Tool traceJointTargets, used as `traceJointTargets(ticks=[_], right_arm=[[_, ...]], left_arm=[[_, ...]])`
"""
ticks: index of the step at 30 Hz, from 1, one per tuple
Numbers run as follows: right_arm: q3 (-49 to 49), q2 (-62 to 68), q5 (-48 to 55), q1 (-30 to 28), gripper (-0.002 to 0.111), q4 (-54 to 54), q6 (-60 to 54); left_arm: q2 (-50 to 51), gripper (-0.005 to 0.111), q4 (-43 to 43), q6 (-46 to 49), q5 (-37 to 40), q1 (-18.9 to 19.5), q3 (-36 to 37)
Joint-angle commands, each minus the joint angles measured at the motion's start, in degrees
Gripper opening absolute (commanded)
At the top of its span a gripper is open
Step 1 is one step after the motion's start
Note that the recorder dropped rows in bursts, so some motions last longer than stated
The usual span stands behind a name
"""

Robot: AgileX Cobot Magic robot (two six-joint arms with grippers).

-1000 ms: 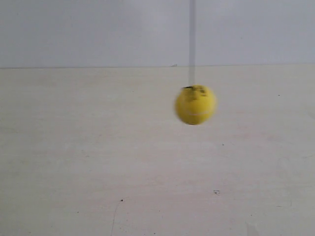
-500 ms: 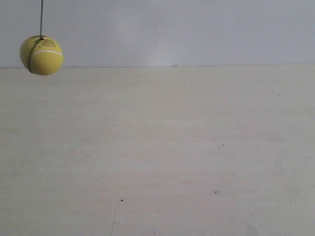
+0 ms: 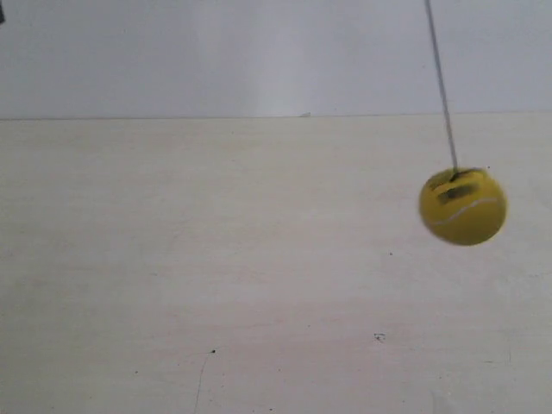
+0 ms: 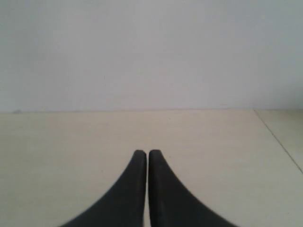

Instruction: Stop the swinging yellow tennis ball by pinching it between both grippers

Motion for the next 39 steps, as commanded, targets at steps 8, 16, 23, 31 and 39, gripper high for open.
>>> traceJointTargets(ticks=[8, 16, 23, 31, 39], right_arm=[[-0.4, 5.6, -6.9, 0.0, 0.0, -20.0, 9.0], [-0.5, 7.6, -28.1, 0.0, 0.0, -61.6, 33.1], [-4.7, 23.3, -34.6, 0.0, 0.0, -65.7, 31.7], [-11.7, 33.9, -42.0, 0.0, 0.0, -77.1, 38.1], [-11.7, 33.9, -47.5, 0.0, 0.0, -79.8, 39.6]], left_arm=[[17.3, 0.005, 14.6, -6.4, -22.1, 10.4, -4.8], [33.4, 0.005, 20.1, -3.3, -37.0, 13.1, -8.6], [39.1, 0.005, 20.6, -2.2, -43.3, 13.0, -11.4], [39.2, 0.005, 21.2, -1.7, -43.3, 7.5, -12.1], [39.3, 0.005, 22.5, -1.3, -43.3, 2.7, -12.9]])
